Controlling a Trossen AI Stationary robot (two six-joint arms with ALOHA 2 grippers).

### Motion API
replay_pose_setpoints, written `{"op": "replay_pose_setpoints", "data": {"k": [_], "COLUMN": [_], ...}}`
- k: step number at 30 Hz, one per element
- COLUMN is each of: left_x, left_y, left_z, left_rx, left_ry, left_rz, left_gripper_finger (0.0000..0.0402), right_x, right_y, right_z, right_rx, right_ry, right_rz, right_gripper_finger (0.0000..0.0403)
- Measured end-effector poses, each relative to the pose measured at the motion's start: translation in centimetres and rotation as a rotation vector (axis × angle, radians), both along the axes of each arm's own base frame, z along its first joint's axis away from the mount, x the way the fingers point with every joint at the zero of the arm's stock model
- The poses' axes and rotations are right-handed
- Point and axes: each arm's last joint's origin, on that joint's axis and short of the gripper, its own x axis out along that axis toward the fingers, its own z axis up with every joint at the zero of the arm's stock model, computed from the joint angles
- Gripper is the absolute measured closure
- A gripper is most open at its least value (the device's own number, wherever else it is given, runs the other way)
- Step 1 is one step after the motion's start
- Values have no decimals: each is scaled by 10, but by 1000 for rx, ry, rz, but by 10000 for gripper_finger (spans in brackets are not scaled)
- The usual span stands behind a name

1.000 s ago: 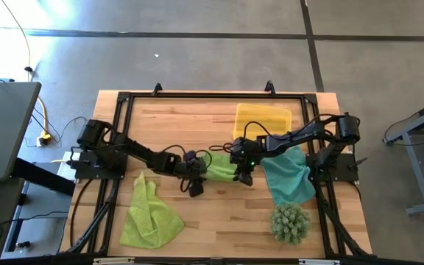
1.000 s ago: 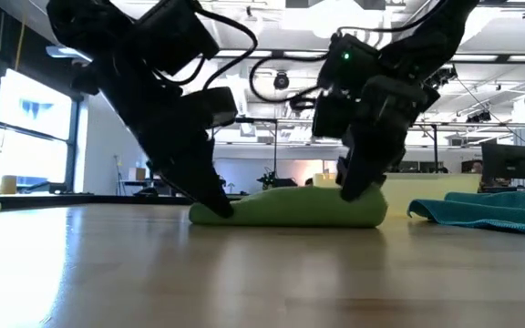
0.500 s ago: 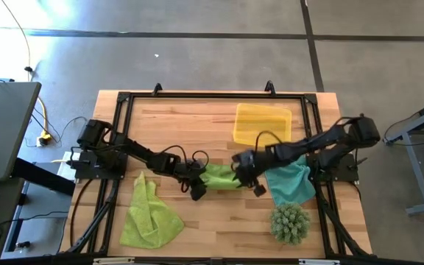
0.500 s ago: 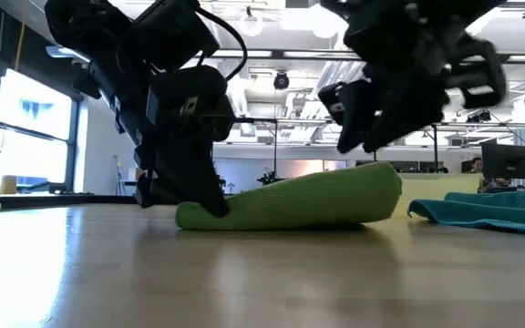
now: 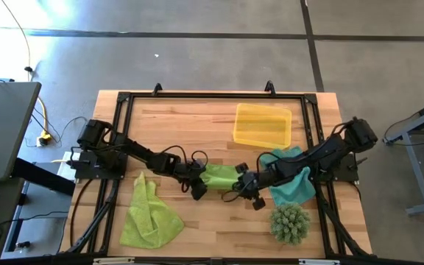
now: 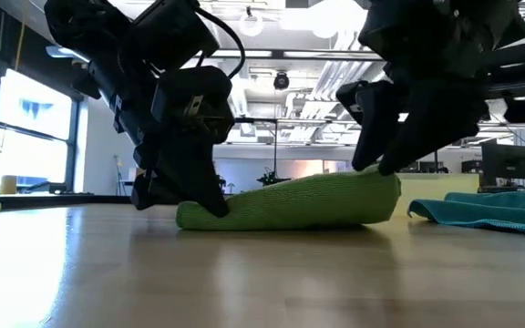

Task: Roll microfiber towels into tight, uniform cylinder then place into a basket
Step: Roll the top green microfiber towel

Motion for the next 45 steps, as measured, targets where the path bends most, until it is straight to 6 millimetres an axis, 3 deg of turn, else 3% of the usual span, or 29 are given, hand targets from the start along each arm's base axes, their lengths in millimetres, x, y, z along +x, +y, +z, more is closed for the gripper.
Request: {"op": "replay_pose_setpoints", "data": {"k": [13,24,29,38,45], "left_x": [1,2,3,-11,-15], "left_y": [0,-1,-1,-3,-23], "left_z": [0,0,8,32,53], "left_rx": [-11,-14,-6,87,407], "left_ry": [-8,-30,-57,-50,-177], "left_rz": [18,17,-25,-245,-558], "left_gripper_finger": [361,361,346,299,289], "right_x": [1,4,3,5,10], "right_y": [-15,-19,-20,-34,-54], "right_z": [-11,-33,-34,-34,-34], "right_rx": [-84,39,63,198,403], "right_ry": [56,182,206,262,316], "right_rz": [-170,-266,-308,-390,-404], "right_gripper_finger": [273,236,273,388,388]}}
